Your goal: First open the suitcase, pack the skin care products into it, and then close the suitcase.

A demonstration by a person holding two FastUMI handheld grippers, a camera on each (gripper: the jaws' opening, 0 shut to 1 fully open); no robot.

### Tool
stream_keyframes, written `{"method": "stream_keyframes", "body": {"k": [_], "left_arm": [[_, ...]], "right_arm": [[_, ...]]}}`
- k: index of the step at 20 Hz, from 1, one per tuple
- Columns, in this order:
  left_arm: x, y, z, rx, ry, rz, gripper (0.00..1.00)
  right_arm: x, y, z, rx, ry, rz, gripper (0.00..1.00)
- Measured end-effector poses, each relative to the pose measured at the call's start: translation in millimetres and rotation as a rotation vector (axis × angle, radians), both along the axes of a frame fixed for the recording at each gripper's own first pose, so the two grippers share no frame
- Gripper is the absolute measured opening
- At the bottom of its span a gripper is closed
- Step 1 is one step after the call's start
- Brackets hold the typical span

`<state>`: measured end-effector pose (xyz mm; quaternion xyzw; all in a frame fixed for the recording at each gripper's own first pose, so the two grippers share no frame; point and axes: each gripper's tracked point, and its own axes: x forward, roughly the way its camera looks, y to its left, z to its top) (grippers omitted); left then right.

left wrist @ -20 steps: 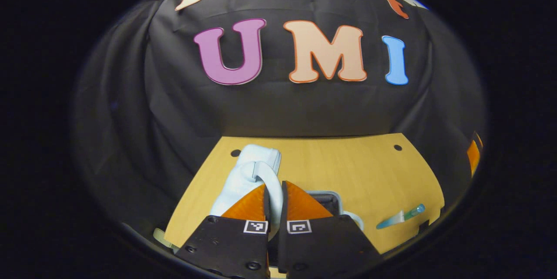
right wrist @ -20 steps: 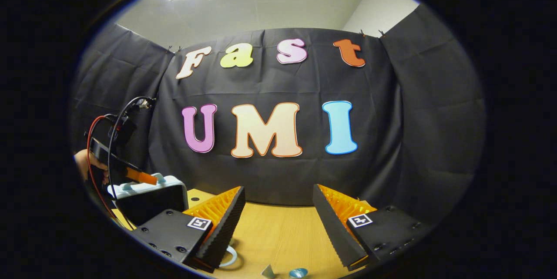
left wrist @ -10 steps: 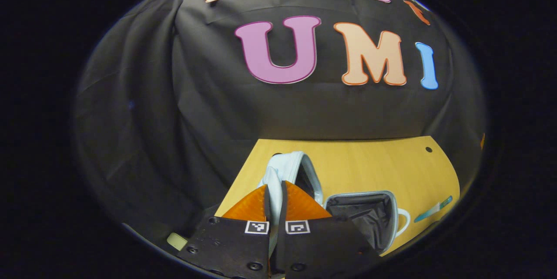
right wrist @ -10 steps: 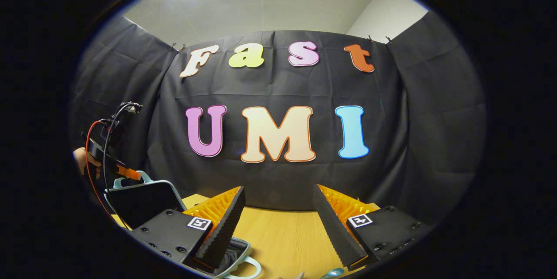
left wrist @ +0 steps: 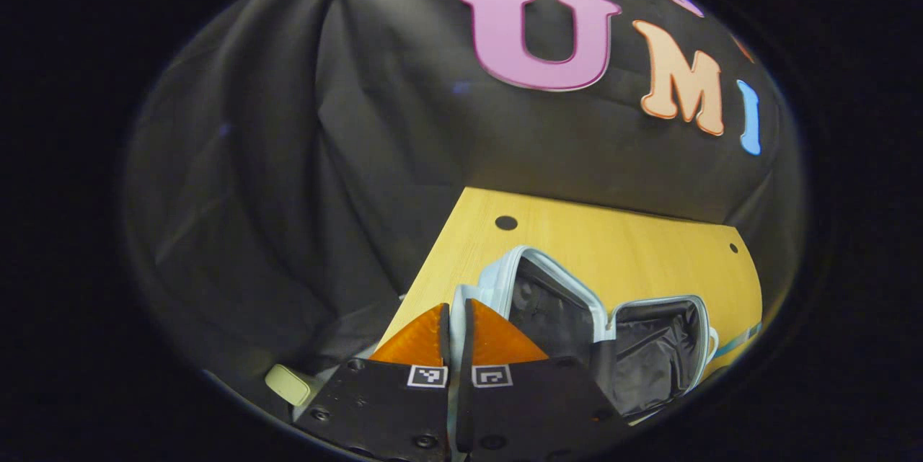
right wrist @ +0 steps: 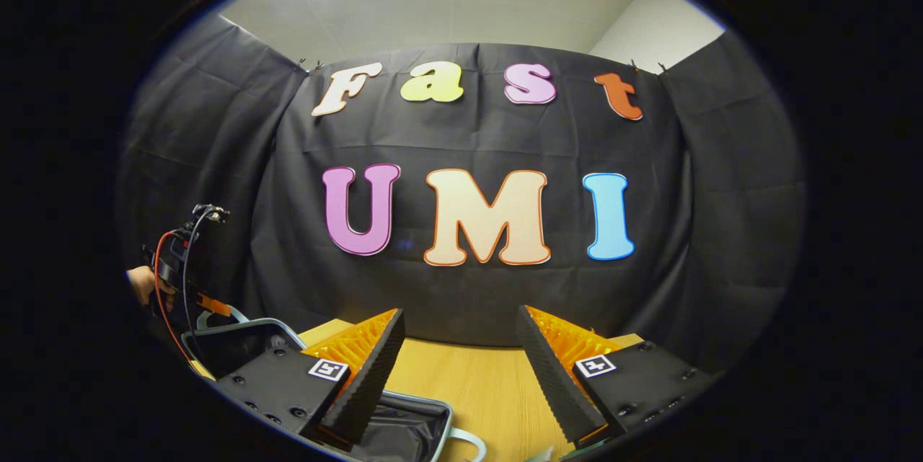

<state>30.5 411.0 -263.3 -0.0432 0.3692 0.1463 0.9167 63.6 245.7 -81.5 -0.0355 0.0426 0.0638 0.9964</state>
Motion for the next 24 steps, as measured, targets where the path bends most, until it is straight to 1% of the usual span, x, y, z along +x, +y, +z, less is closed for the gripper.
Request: {"method": "stream_keyframes", "body": {"k": [3, 6, 8, 9, 10, 11, 12, 13, 15, 16, 17, 18, 19, 21, 23, 24], "left_arm": [[-0.6, 4.6, -28.8, -0.046, 0.053, 0.036, 0.0], [-4.5, 9.8, -54.3, -0.085, 0.105, 0.072, 0.0], [-7.8, 12.7, -65.1, -0.085, 0.131, 0.09, 0.0], [-10.5, 15.2, -67.7, -0.083, 0.137, 0.11, 0.0], [-13.4, 20.2, -69.2, -0.058, 0.141, 0.14, 0.0], [-15.7, 30.5, -67.4, -0.014, 0.127, 0.173, 0.1], [-12.7, 33.6, -60.2, 0.001, 0.103, 0.181, 0.28], [-8.0, 32.6, -52.2, 0.014, 0.05, 0.186, 0.46], [4.7, 28.6, -24.5, 0.058, -0.071, 0.205, 0.82], [10.6, 20.7, -5.2, 0.079, -0.143, 0.202, 1.0], [11.2, 13.1, 10.8, 0.105, -0.206, 0.196, 0.99], [13.8, 4.2, 29.8, 0.131, -0.265, 0.186, 0.95], [12.4, -7.1, 48.9, 0.158, -0.311, 0.179, 0.95], [8.3, -32.2, 81.7, 0.187, -0.369, 0.162, 0.96], [2.1, -54.4, 109.7, 0.179, -0.406, 0.134, 0.94], [-4.1, -63.4, 119.6, 0.176, -0.422, 0.125, 0.95]], "right_arm": [[0.7, 16.4, -5.7, -0.017, 0.015, 0.017, 0.99], [1.7, 23.6, -9.9, -0.045, 0.024, 0.023, 0.99], [1.3, 23.6, -11.2, -0.051, 0.026, 0.016, 0.99], [2.2, 22.1, -11.9, -0.055, 0.029, 0.011, 0.99], [3.2, 19.8, -12.7, -0.059, 0.031, 0.007, 0.99], [3.8, 18.0, -12.4, -0.062, 0.034, 0.003, 0.99], [4.4, 15.8, -12.7, -0.063, 0.035, 0.0, 0.99], [4.6, 12.7, -12.7, -0.064, 0.035, -0.002, 0.99], [6.0, 6.1, -13.0, -0.065, 0.033, -0.004, 1.0], [6.1, 1.6, -13.2, -0.059, 0.032, -0.006, 1.0], [6.1, -3.7, -12.0, -0.051, 0.027, -0.009, 1.0], [5.7, -10.3, -11.3, -0.045, 0.022, -0.014, 1.0], [5.6, -18.1, -10.1, -0.041, 0.018, -0.02, 1.0], [4.4, -34.8, -7.3, -0.028, 0.013, -0.029, 1.0], [3.7, -53.0, -4.1, -0.016, 0.007, -0.033, 0.98], [2.7, -64.1, -1.6, -0.013, 0.002, -0.039, 0.98]]}}
